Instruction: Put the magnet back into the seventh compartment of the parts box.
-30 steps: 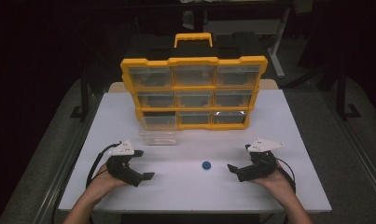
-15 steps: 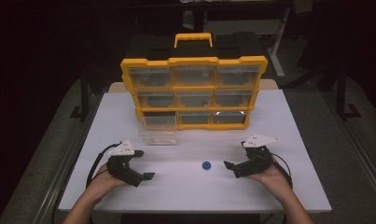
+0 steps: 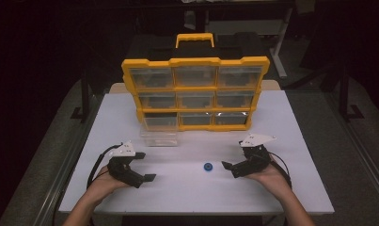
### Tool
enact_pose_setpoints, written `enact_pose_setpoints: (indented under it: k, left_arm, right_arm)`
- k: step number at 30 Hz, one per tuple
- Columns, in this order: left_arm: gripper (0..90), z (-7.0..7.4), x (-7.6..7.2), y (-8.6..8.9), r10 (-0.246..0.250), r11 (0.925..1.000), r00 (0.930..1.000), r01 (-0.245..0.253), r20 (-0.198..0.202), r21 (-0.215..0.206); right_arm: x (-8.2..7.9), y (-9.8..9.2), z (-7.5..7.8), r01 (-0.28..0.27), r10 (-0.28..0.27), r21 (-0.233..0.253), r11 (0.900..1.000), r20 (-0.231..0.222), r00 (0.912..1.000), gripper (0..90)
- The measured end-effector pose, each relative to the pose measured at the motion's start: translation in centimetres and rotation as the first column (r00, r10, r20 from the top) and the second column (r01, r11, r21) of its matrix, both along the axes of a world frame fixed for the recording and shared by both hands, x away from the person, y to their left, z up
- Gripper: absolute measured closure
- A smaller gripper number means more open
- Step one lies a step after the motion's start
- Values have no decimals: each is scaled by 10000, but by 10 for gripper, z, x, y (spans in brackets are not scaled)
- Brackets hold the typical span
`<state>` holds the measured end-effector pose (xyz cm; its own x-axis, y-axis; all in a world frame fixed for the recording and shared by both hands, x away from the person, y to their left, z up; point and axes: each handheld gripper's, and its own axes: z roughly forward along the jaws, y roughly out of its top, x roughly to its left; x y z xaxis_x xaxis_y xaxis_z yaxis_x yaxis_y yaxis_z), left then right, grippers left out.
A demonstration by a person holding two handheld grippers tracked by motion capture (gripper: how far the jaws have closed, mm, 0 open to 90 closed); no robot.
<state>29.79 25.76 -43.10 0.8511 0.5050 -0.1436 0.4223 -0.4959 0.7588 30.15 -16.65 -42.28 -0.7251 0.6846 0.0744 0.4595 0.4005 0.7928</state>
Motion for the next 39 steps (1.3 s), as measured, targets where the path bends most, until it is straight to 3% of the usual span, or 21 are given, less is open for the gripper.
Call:
enact_pose_setpoints:
  k: [5,24,39]
  left_arm:
    - [0,-1,0,0,164,9998,9998,-165,-139,-86]
    - [0,-1,1,0,272,9996,9986,-274,452,23]
    - [0,-2,0,0,365,9993,9980,-367,515,20]
  right_arm:
    - [3,5,1,-73,73,-32,10000,-36,10000,0]
    - [18,23,5,-382,382,-77,9992,1,9993,0]
    - [28,42,7,-735,734,-153,9972,-29,9973,0]
